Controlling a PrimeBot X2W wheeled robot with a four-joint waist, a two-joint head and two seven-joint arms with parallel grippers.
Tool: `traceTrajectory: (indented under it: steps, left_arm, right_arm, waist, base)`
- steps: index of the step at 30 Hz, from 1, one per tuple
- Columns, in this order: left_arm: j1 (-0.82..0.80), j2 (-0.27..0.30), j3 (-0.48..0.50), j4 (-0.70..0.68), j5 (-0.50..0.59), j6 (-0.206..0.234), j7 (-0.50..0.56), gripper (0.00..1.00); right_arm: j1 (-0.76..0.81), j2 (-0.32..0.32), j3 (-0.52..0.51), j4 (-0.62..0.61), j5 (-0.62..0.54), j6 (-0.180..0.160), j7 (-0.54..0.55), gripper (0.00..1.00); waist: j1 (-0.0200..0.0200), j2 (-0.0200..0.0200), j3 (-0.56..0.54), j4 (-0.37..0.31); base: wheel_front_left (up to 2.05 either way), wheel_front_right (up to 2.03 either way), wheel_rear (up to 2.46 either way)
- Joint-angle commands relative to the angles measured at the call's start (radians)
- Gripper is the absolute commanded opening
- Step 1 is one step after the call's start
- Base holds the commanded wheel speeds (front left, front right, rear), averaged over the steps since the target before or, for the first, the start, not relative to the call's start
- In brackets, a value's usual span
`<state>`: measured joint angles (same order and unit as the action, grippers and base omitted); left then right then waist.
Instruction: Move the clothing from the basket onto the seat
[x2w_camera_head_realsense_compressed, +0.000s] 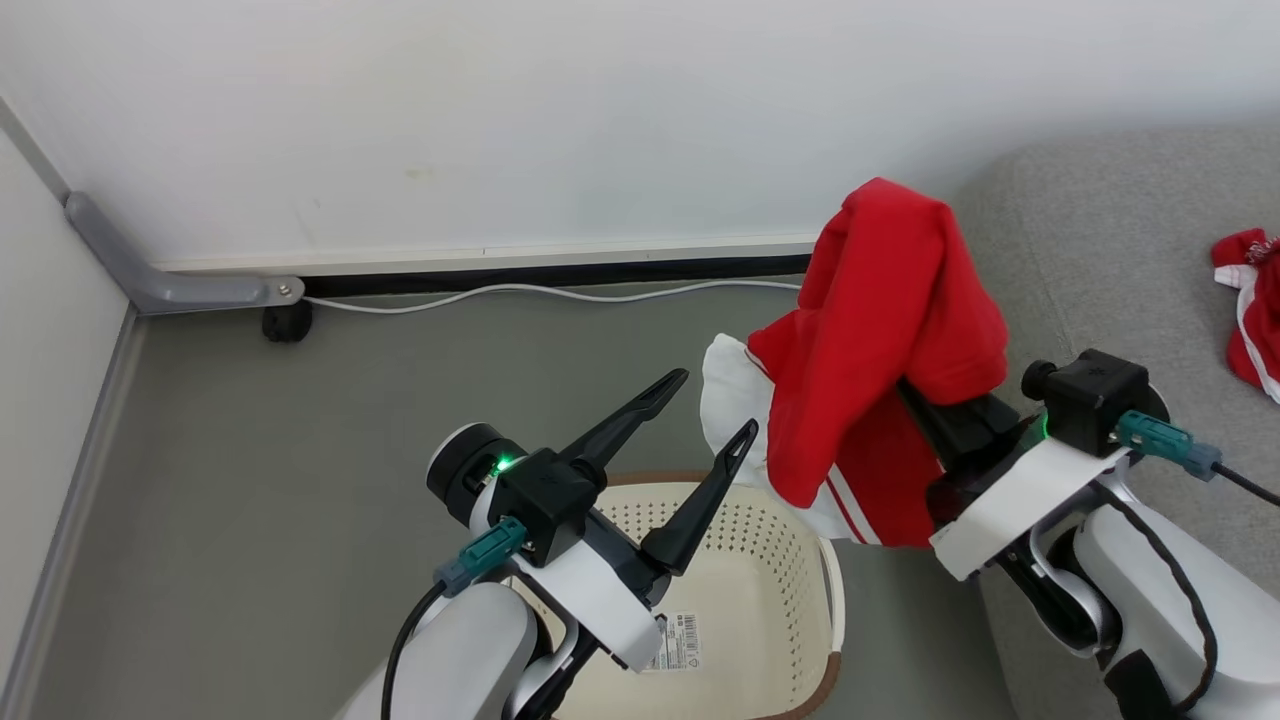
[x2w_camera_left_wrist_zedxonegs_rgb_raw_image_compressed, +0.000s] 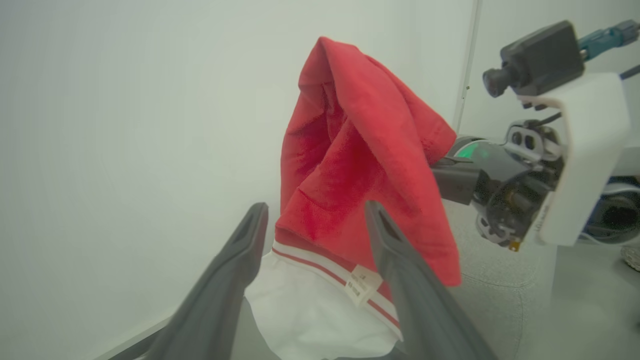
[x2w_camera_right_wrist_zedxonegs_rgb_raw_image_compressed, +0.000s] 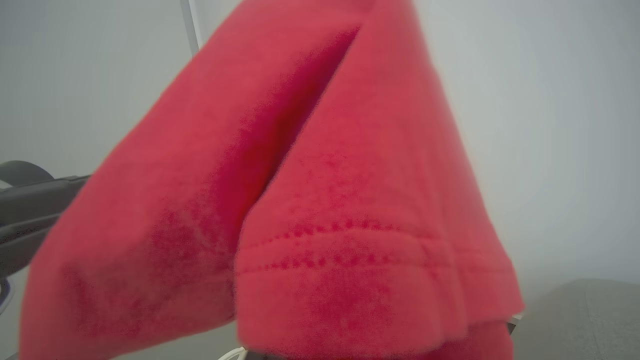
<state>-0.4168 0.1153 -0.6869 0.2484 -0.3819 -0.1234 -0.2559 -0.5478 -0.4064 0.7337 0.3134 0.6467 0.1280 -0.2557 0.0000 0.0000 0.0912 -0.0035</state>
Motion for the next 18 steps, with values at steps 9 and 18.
traceTrajectory:
  steps: [9, 18]
  left_arm:
    - [0.002, 0.02, 0.025, -0.008, -0.017, -0.007, -0.006, 1.0]
    - [0.034, 0.029, 0.011, 0.001, -0.037, -0.007, -0.006, 1.0]
  right_arm:
    - [0.06, -0.02, -0.139, -0.046, -0.047, 0.003, -0.006, 0.0]
    - [0.099, -0.023, -0.232, -0.066, -0.074, 0.003, -0.006, 0.0]
  waist:
    - [0.0, 0.0, -0.013, -0.102]
    - [0.0, 0.0, -0.025, -0.238]
  base:
    - [0.0, 0.0, 0.0]
    - [0.0, 0.0, 0.0]
